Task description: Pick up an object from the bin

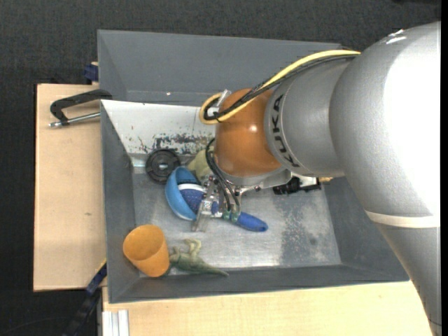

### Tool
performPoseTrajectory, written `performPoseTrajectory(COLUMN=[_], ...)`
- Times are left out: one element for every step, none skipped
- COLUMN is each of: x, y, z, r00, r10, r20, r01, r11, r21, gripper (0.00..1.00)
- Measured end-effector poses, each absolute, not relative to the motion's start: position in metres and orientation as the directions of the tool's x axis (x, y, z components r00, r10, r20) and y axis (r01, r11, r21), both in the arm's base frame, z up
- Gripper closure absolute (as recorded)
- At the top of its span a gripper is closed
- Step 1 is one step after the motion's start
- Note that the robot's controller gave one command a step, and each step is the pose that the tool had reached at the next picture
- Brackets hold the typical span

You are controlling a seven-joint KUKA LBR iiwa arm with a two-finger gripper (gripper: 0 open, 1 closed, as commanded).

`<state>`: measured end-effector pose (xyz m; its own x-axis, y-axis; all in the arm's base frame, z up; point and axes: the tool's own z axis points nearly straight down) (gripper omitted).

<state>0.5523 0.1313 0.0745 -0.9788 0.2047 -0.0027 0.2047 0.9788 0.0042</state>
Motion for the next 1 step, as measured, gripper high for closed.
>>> performPoseTrajectory(x=[0.5355], y=[0.1279], z=[0.2262], r00=[-0.994], r10=[0.105], r20=[-0.011], r01=[0.105], r11=[0.994], r21=[0.004], gripper=[1.0])
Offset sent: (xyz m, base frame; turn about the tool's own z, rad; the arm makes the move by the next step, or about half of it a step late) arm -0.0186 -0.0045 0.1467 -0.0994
